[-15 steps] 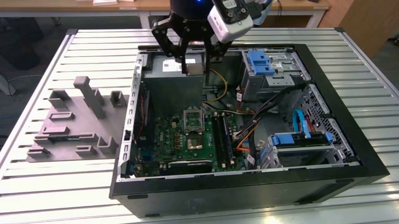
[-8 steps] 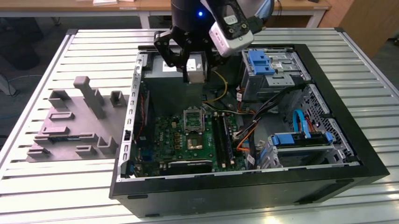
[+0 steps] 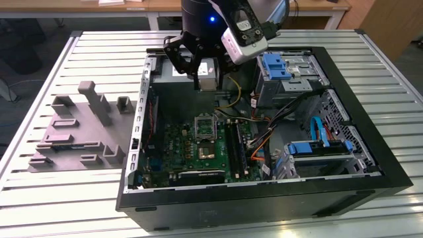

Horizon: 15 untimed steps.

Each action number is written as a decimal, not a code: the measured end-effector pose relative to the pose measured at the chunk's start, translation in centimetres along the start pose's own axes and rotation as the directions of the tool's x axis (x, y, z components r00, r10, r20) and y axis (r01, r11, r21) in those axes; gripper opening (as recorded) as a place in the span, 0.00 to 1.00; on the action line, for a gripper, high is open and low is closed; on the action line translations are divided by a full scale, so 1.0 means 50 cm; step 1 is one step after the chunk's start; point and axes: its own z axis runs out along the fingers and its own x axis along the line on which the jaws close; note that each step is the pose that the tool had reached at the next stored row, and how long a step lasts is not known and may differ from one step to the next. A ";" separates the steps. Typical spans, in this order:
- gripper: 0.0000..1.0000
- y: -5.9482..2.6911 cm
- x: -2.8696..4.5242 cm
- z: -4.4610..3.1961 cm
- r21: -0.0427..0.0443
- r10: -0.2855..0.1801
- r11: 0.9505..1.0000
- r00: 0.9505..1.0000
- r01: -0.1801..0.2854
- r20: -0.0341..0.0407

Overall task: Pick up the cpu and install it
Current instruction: 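Place the cpu into insertion slot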

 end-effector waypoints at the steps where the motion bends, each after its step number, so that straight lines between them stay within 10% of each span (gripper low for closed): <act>1: 0.47 0.000 0.000 0.000 0.000 0.000 1.000 1.000 0.000 0.000; 15: 0.47 -0.039 -0.002 0.035 0.000 0.000 1.000 1.000 0.000 -0.003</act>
